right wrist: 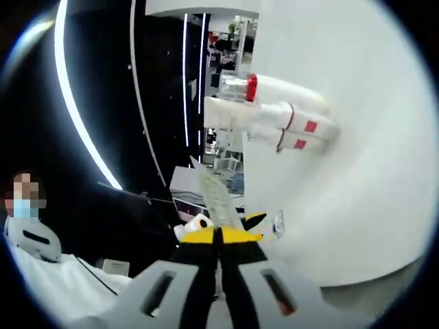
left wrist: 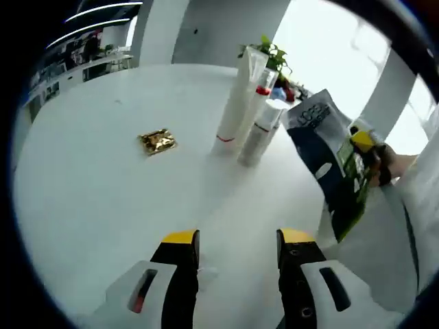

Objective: Arrange the skincare products in the storage area until every visible bottle or jar stands upright without overlapping.

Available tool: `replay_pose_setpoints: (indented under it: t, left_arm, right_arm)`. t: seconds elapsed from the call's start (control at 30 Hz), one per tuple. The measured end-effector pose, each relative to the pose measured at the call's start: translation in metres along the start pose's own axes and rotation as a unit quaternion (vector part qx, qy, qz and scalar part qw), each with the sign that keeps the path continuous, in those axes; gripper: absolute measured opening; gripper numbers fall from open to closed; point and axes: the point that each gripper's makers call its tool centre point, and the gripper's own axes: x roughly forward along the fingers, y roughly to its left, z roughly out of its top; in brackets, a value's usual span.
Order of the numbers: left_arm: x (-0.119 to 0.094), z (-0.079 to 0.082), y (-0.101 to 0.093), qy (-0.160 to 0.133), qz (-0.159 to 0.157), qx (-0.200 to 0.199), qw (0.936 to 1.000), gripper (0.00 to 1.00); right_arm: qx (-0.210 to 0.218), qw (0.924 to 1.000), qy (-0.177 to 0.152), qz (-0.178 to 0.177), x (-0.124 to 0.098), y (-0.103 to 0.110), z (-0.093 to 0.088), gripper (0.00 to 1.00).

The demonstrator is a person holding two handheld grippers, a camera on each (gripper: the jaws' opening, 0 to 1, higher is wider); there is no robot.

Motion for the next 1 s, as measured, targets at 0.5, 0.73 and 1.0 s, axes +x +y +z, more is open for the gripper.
replay_pose_setpoints:
  t: [0.5, 0.73, 1.0]
  left_arm:
    - [-0.013, -0.007, -0.027, -0.085, -0.100, -0.136, 0.9819, 0.59]
    - [-0.005, -0.005, -0.043, -0.098, -0.126, -0.152, 0.9754, 0.60]
    - [0.015, -0.009, -0.069, -0.102, -0.163, -0.184, 0.9639, 0.40]
  right_arm:
    - [0.009, 0.9998, -0.005, 0.017, 0.012, 0.009, 0.006, 0.01]
    - [0.013, 0.9996, -0.006, 0.025, 0.017, 0.012, 0.007, 0.01]
    - [0.004, 0.9999, -0.013, -0.003, 0.033, 0.004, -0.001, 0.01]
